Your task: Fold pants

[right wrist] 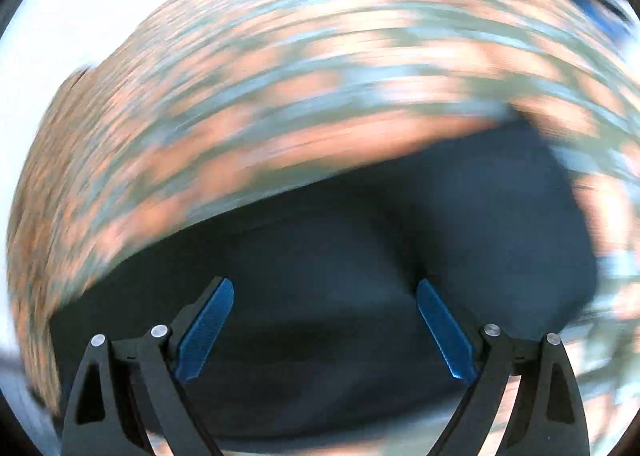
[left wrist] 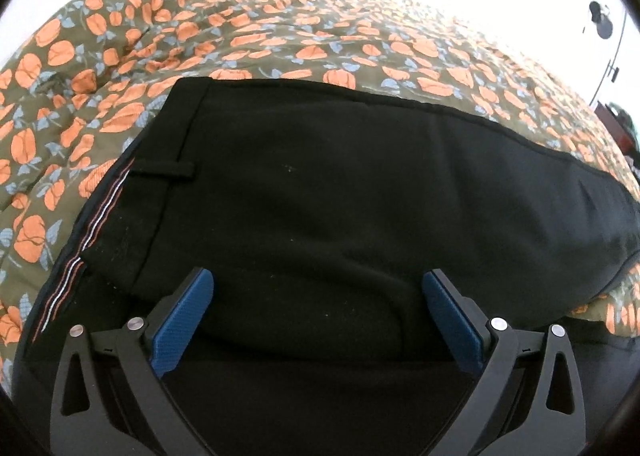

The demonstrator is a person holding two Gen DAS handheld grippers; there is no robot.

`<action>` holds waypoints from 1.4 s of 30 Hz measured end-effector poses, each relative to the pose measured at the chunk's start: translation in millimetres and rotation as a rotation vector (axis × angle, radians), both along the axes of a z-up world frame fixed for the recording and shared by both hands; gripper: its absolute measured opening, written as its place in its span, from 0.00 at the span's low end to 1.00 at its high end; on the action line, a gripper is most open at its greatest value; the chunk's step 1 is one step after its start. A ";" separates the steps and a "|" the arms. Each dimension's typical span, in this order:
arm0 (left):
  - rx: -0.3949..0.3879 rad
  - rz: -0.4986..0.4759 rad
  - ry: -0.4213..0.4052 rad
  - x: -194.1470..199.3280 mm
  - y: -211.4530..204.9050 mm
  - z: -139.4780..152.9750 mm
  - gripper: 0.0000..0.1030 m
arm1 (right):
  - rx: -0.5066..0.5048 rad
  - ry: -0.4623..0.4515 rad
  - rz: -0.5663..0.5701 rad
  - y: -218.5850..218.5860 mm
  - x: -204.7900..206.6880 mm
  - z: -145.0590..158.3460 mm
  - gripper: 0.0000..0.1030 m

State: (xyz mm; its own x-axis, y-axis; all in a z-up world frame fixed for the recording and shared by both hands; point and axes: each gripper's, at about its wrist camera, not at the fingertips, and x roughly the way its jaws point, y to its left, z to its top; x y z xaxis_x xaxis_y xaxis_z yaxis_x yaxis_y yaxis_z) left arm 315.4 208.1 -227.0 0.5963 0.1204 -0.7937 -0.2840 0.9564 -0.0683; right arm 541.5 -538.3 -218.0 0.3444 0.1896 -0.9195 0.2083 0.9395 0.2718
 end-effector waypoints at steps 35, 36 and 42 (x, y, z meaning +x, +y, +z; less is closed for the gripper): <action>0.072 0.002 0.026 0.2 -5.0 -4.5 1.00 | -0.162 -0.267 0.159 -21.6 -307.9 97.1 0.04; 0.070 0.001 0.037 1.2 -5.8 -3.1 1.00 | -0.171 -0.232 0.126 -24.8 -320.8 88.7 0.05; -0.003 0.028 0.125 -13.3 -9.6 23.7 0.99 | -0.250 -0.266 -0.007 -42.9 -360.3 104.0 0.56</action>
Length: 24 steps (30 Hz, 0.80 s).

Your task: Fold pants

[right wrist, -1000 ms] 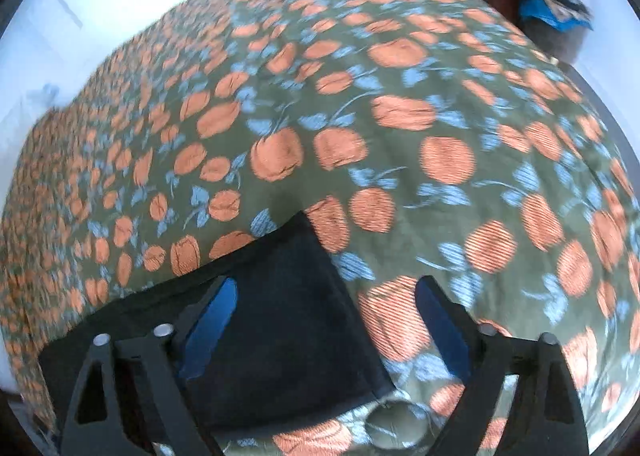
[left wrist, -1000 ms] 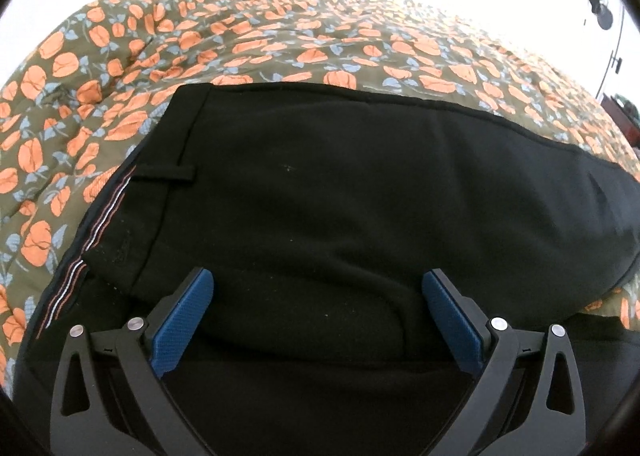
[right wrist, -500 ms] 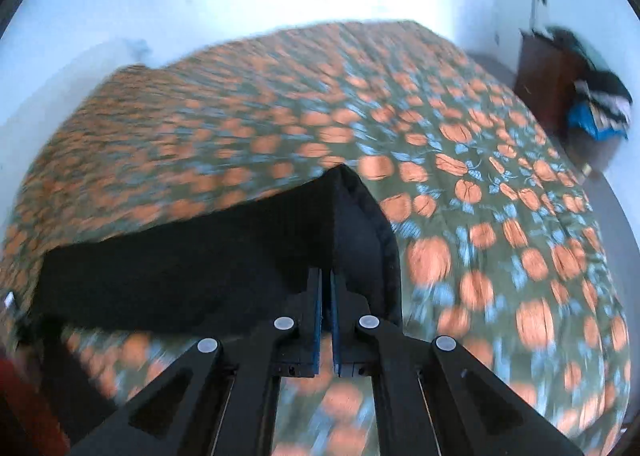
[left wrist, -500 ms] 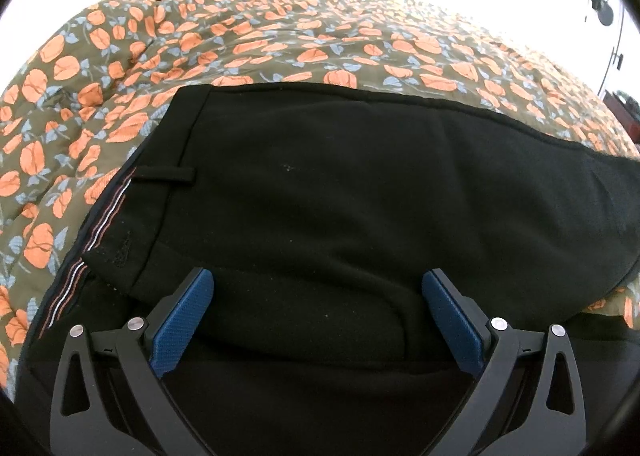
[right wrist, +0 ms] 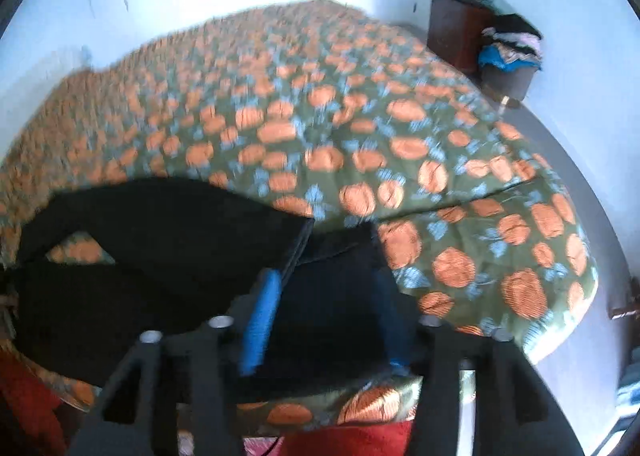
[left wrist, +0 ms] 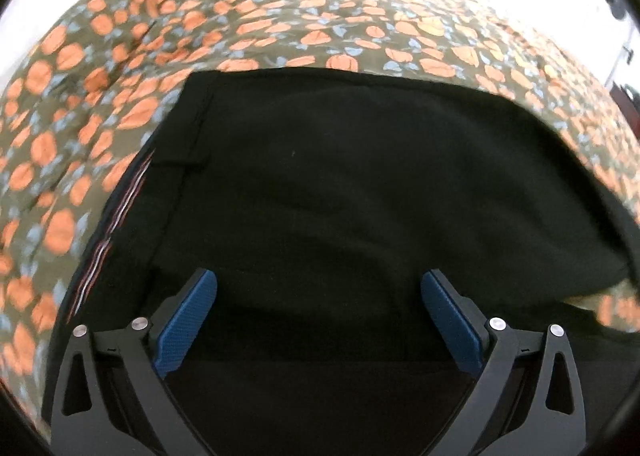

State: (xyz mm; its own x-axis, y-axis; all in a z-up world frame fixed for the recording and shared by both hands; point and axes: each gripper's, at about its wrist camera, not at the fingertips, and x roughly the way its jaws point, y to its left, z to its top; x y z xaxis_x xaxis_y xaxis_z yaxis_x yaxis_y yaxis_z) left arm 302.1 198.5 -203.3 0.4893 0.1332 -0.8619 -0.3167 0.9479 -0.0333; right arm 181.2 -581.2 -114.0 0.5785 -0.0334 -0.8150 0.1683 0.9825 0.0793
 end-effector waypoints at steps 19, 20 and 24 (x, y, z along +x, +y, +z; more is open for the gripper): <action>-0.143 -0.239 -0.110 -127.1 -118.6 13.2 0.99 | 0.269 0.043 0.309 203.3 14.1 -65.2 0.73; -0.140 -0.228 -0.127 -128.2 -114.3 14.7 0.99 | 0.259 0.048 0.307 202.5 12.7 -67.0 0.73; -0.145 -0.171 -0.115 -129.0 -97.4 6.2 0.99 | 0.275 0.051 0.261 189.4 5.8 -67.7 0.73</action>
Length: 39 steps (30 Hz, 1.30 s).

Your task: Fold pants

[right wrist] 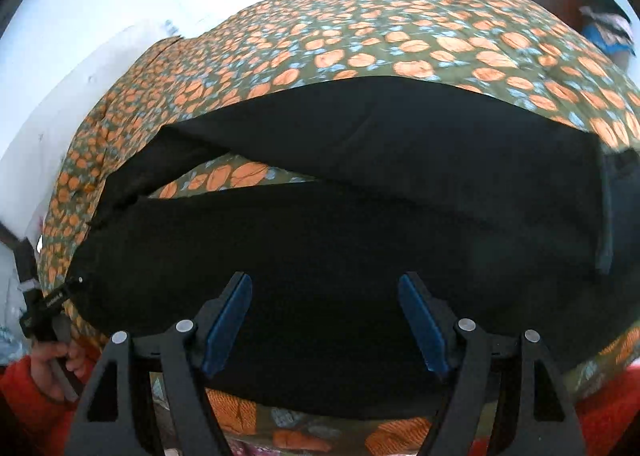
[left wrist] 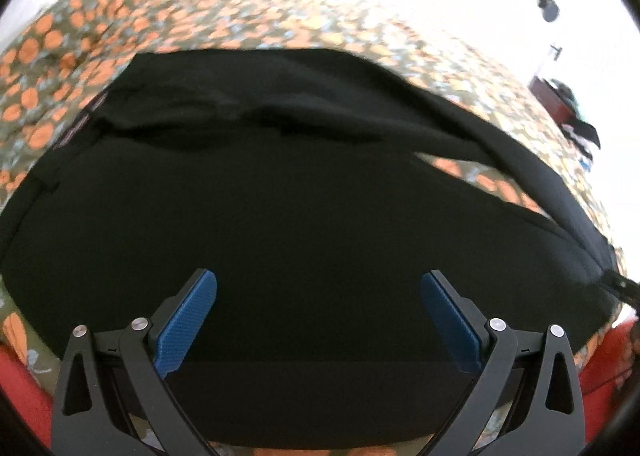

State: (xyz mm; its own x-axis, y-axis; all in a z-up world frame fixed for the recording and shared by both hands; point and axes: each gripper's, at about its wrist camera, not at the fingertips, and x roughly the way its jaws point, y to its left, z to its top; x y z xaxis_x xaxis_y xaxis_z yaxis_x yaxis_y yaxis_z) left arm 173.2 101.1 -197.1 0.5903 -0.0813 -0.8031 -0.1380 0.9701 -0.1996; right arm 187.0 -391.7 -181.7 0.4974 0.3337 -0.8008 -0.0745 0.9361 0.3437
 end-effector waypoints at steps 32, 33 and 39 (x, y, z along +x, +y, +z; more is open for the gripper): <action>-0.014 0.080 0.014 12.2 12.3 -10.9 0.99 | 0.448 0.013 -0.523 -145.7 -7.4 -15.7 0.68; -0.002 0.076 0.017 12.2 11.0 -11.8 0.99 | 0.447 0.017 -0.539 -147.9 -7.1 -16.8 0.67; 0.110 0.034 0.053 12.0 -2.4 -19.8 0.99 | 0.408 0.028 -0.656 -164.5 -9.5 -25.7 0.12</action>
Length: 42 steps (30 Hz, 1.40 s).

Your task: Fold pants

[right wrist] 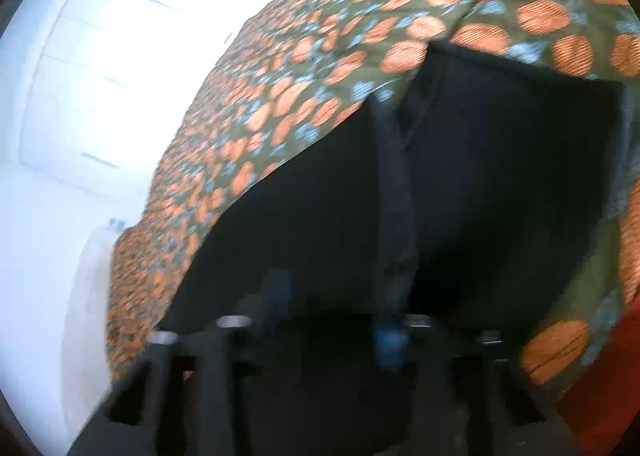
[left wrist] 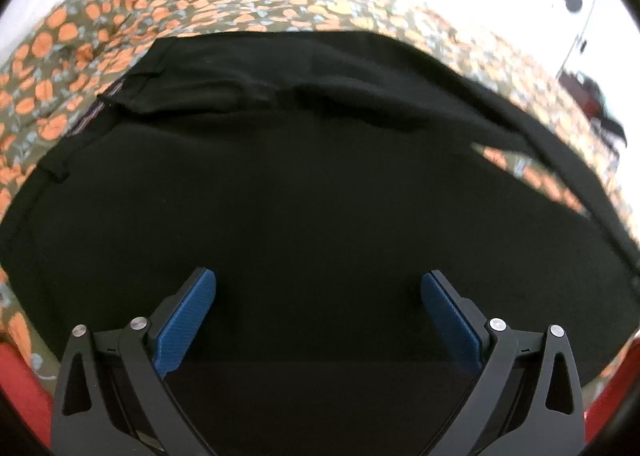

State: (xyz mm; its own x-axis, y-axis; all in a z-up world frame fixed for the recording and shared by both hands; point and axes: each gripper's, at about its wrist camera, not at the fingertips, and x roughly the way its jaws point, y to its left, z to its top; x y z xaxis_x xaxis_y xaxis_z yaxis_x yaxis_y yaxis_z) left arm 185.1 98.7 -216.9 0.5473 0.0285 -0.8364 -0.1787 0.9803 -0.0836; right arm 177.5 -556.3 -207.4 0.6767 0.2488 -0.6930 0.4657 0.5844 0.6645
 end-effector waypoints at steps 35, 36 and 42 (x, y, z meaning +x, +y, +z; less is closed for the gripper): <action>-0.874 0.177 -0.005 218.9 46.9 29.5 0.05 | 0.041 -0.682 0.692 51.2 -76.0 200.1 0.10; -0.881 0.168 -0.019 214.9 49.7 31.1 0.07 | 0.054 -0.682 0.684 46.7 -77.8 198.6 0.10; -0.862 0.084 -0.180 162.5 74.1 96.5 0.04 | -0.026 -0.563 0.546 14.9 -53.3 168.5 0.10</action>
State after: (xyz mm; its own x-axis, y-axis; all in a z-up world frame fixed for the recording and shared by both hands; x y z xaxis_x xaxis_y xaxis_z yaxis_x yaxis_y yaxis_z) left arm 347.6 172.8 -120.4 0.6974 -0.5258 -0.4870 -0.1606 0.5476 -0.8212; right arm 124.3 -541.3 -38.9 0.7142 0.6360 -0.2922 -0.2951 0.6522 0.6982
